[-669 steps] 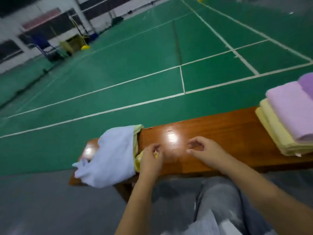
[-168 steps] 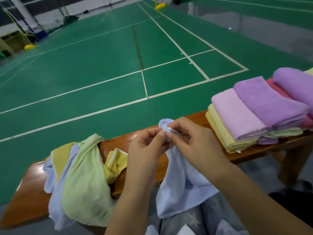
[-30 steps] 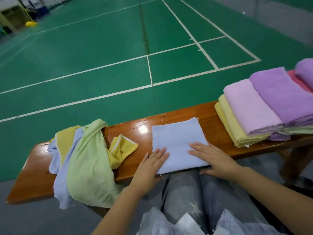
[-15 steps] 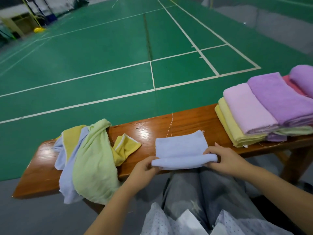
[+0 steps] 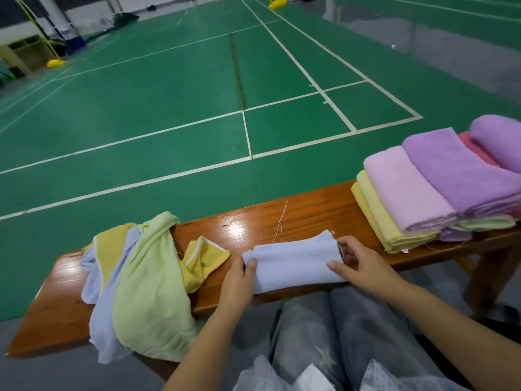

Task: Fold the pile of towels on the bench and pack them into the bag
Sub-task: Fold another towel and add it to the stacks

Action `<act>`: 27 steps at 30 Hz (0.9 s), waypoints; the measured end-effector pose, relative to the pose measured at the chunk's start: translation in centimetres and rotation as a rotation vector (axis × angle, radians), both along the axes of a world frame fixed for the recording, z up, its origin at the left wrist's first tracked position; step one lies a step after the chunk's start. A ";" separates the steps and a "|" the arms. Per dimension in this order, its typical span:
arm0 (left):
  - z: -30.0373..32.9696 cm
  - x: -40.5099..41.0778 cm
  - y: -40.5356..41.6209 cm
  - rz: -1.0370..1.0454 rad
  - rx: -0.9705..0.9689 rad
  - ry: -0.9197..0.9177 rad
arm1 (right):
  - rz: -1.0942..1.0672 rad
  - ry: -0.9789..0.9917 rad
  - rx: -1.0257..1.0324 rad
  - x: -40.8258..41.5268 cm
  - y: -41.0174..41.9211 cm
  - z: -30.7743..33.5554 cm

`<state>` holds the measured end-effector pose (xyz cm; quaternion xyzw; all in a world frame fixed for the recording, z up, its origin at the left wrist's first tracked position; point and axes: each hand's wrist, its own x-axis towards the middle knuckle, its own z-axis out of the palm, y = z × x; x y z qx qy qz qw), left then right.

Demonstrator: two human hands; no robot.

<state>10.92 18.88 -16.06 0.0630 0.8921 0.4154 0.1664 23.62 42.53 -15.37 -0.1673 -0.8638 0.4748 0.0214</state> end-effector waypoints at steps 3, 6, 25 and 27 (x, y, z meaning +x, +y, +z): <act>0.0 0.0 0.4 -0.039 -0.085 0.089 | -0.048 0.017 -0.057 0.3 0.1 -0.8; 0.0 -0.1 1.0 -0.036 -0.133 0.156 | -0.143 0.033 -0.067 0.1 -0.4 -1.0; 0.3 -1.0 1.8 -0.002 -0.148 0.314 | -0.331 0.175 -0.118 -1.7 -2.1 0.8; 0.0 -1.4 2.1 -0.007 -0.211 0.292 | -0.344 0.140 -0.066 -2.1 -1.9 0.3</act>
